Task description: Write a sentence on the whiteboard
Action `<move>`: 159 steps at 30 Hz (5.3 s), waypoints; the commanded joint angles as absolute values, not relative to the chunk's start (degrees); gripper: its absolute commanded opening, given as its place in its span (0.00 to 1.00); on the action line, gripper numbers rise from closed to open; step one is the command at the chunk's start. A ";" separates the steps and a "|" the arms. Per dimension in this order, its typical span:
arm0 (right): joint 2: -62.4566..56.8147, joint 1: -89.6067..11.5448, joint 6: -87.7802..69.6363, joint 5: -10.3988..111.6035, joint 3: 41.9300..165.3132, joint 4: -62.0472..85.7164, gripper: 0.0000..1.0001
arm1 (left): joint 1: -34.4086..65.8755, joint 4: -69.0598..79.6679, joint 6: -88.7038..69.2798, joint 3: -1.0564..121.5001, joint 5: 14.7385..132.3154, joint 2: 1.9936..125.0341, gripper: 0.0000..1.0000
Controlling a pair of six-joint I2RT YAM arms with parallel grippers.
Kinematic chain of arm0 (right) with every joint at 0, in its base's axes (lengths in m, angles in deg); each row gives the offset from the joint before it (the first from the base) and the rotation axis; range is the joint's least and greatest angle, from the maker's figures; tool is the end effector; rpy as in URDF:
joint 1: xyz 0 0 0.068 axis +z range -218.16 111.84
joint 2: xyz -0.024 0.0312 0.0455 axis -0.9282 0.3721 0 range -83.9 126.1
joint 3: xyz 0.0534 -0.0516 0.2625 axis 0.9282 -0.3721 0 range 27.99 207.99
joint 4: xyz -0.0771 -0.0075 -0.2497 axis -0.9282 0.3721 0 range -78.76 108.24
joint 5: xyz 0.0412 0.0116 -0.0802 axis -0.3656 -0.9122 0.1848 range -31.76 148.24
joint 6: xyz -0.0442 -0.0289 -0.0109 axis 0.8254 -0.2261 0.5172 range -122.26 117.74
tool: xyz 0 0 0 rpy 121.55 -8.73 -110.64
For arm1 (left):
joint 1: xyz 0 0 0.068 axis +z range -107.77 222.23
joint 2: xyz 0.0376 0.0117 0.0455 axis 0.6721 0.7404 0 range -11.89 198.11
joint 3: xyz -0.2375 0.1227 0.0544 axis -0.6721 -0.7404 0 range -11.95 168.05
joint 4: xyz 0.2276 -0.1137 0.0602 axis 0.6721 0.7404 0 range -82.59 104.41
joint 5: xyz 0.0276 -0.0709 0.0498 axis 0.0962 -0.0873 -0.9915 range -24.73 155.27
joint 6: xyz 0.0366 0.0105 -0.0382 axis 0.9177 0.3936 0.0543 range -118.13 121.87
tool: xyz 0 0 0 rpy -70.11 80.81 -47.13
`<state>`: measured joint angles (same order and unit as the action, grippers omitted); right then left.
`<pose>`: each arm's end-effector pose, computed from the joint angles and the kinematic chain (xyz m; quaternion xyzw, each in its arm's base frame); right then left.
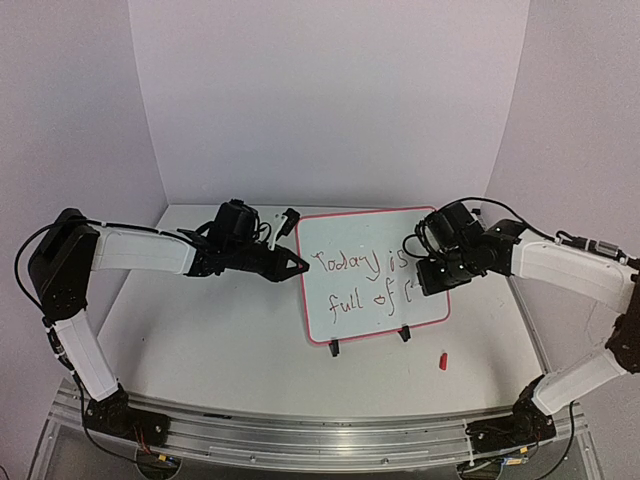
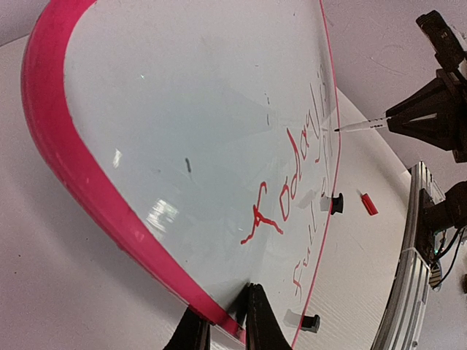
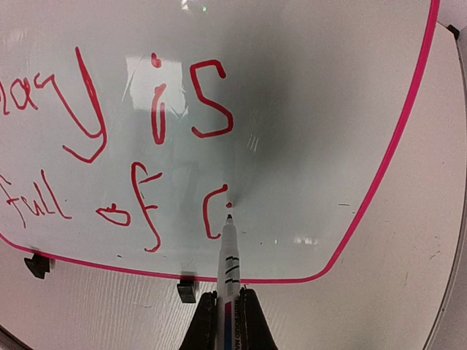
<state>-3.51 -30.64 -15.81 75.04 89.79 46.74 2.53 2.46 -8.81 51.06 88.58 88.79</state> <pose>0.2368 0.1688 0.2650 -0.1514 0.9299 0.0061 0.3351 0.2905 -0.2595 0.2130 0.3092 0.8079 -0.3602 0.3492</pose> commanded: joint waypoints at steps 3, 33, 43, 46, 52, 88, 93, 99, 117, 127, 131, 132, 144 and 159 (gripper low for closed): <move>-3.97 -30.98 -16.93 74.09 89.35 46.48 0.00 | 4.70 10.20 0.20 51.01 66.43 93.31 0.00; -2.42 -31.07 -15.33 77.96 90.79 46.47 0.00 | 4.70 10.38 0.46 51.03 66.91 93.55 0.00; 0.19 -31.07 -16.33 72.84 90.27 46.48 0.00 | 4.71 11.02 0.55 51.81 66.97 94.23 0.00; 0.41 -31.07 -16.41 72.57 89.88 46.49 0.00 | 4.69 11.34 0.55 52.01 66.93 94.15 0.00; -0.25 -31.06 -16.32 73.64 88.87 46.98 0.00 | 4.68 11.45 0.55 51.88 66.67 94.03 0.00; -3.17 -32.31 -15.79 79.58 91.06 49.63 0.00 | 4.72 10.74 0.81 51.62 66.73 94.27 0.00; -1.56 -32.45 -15.78 79.54 92.24 49.00 0.00 | 4.70 10.54 0.91 51.60 67.10 94.28 0.00; -0.35 -32.47 -15.84 78.68 93.08 48.05 0.00 | 4.70 10.66 1.16 51.74 67.26 94.51 0.00; -0.89 -32.47 -16.96 73.07 90.23 46.70 0.00 | 4.70 10.63 0.90 50.50 66.95 93.62 0.00; -0.97 -32.47 -17.37 76.73 89.30 49.34 0.00 | 4.69 10.77 1.16 50.42 66.76 93.48 0.00; -1.33 -32.47 -17.18 78.84 90.06 49.47 0.00 | 4.70 10.60 1.16 50.15 66.76 93.29 0.00; -1.37 -32.47 -17.16 79.36 90.30 49.44 0.00 | 4.70 10.53 1.16 50.03 66.76 93.24 0.00; -1.55 -32.47 -16.42 80.55 92.81 49.39 0.00 | 4.66 10.08 0.99 49.34 66.75 92.99 0.00; -0.98 -32.47 -19.11 76.04 87.50 50.13 0.00 | 4.70 10.51 1.13 49.27 66.57 92.49 0.00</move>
